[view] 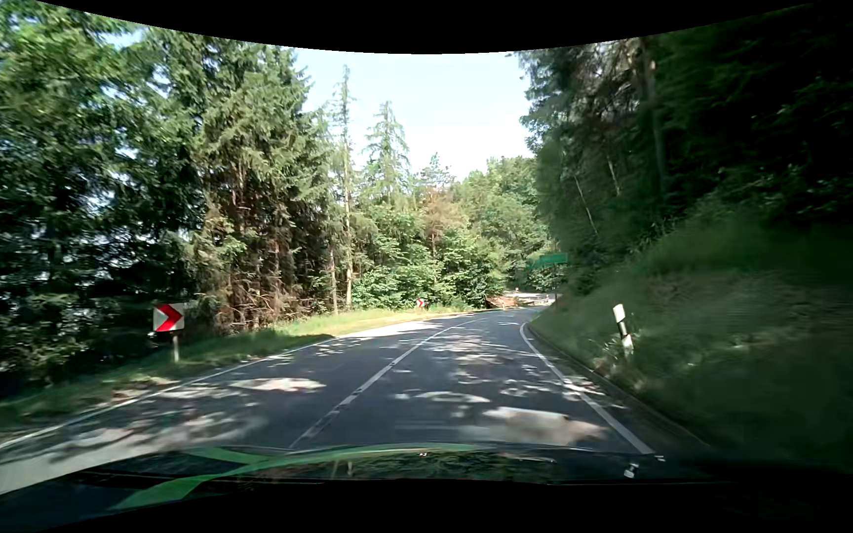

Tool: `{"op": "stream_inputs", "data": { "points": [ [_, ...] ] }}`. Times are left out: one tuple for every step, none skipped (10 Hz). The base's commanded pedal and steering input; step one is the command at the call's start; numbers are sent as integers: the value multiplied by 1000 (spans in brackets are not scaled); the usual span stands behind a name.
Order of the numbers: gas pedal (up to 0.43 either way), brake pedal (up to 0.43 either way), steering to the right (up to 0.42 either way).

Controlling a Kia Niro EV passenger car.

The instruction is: Follow the waypoints while adhering to traffic rules and regulations

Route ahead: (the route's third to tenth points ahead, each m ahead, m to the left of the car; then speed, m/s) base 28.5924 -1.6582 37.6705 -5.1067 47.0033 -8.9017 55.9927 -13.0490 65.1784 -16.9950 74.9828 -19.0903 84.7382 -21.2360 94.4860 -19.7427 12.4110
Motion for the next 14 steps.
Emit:
{"op": "stream_inputs", "data": {
  "points": [
    [118, 0, 13],
    [98, 0, 16],
    [87, 0, 20],
    [87, 0, 21],
    [87, 0, 26],
    [79, 0, 32],
    [79, 0, 33],
    [87, 0, 33],
    [98, 0, 37],
    [110, 0, 44],
    [110, 0, 45],
    [110, 0, 45],
    [110, 0, 45],
    [87, 0, 45]
  ]
}}
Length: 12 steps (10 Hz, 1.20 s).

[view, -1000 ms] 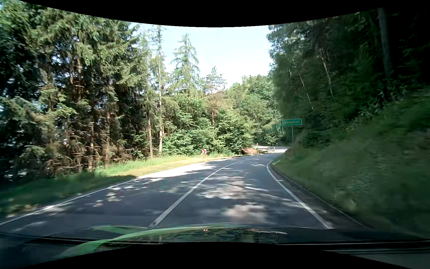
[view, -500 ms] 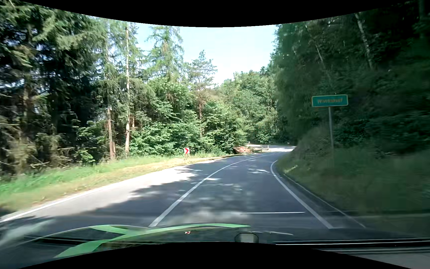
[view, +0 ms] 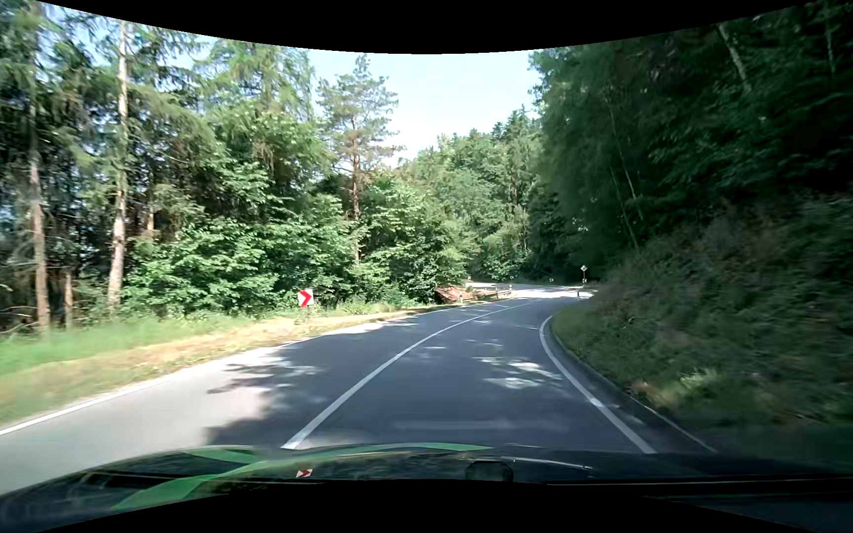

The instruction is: Follow the waypoints while adhering to traffic rules and regulations

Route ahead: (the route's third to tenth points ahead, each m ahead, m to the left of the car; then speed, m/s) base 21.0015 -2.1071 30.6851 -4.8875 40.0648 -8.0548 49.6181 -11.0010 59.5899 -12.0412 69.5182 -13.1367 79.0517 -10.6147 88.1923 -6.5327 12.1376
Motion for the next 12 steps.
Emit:
{"op": "stream_inputs", "data": {
  "points": [
    [87, 0, 44],
    [87, 0, 44],
    [87, 0, 44],
    [87, 0, 44],
    [87, 0, 44],
    [79, 0, 44],
    [59, 0, 44],
    [59, 0, 44],
    [59, 0, 46],
    [59, 0, 53],
    [59, 0, 62],
    [59, 0, 65]
  ]
}}
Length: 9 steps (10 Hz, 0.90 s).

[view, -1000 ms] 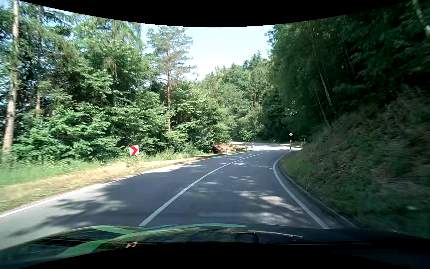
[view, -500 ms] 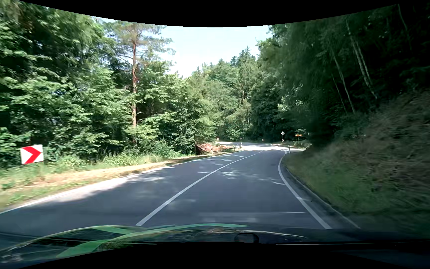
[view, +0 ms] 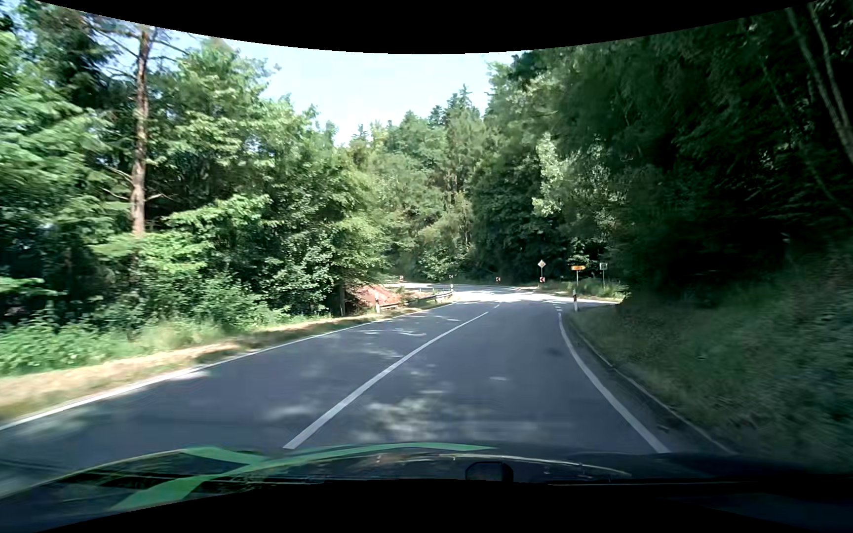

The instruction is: Follow the waypoints while adhering to traffic rules and regulations

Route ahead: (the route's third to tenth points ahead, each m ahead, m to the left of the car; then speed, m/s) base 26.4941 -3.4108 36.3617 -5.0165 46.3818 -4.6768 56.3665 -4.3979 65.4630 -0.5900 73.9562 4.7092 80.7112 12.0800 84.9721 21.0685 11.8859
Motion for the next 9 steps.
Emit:
{"op": "stream_inputs", "data": {
  "points": [
    [59, 0, 64],
    [67, 0, 65],
    [79, 0, 65],
    [87, 0, 64],
    [98, 0, 64],
    [98, 0, 62],
    [118, 0, 59],
    [130, 0, 59],
    [130, 0, 59]
  ]
}}
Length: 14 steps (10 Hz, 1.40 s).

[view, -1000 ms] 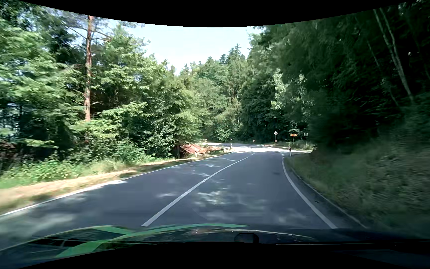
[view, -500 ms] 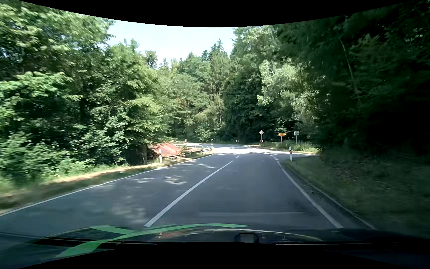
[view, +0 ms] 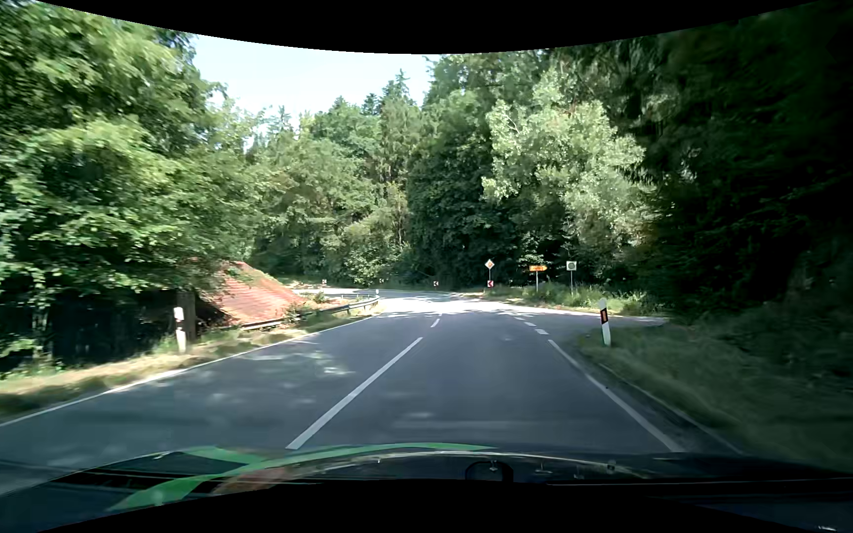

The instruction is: Follow the waypoints while adhering to traffic rules and regulations

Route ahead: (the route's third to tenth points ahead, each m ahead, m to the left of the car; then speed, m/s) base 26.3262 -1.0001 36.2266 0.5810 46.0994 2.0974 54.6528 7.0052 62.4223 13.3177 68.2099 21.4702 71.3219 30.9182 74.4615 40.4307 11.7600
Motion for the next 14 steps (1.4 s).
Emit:
{"op": "stream_inputs", "data": {
  "points": [
    [130, 0, 56],
    [130, 0, 50],
    [130, 0, 38],
    [138, 0, 29],
    [138, 0, 24],
    [150, 0, 22],
    [157, 0, 19],
    [157, 0, 13],
    [157, 0, 5],
    [150, 0, -1],
    [118, 0, -7],
    [98, 0, -14],
    [98, 0, -21],
    [98, 0, -25]
  ]
}}
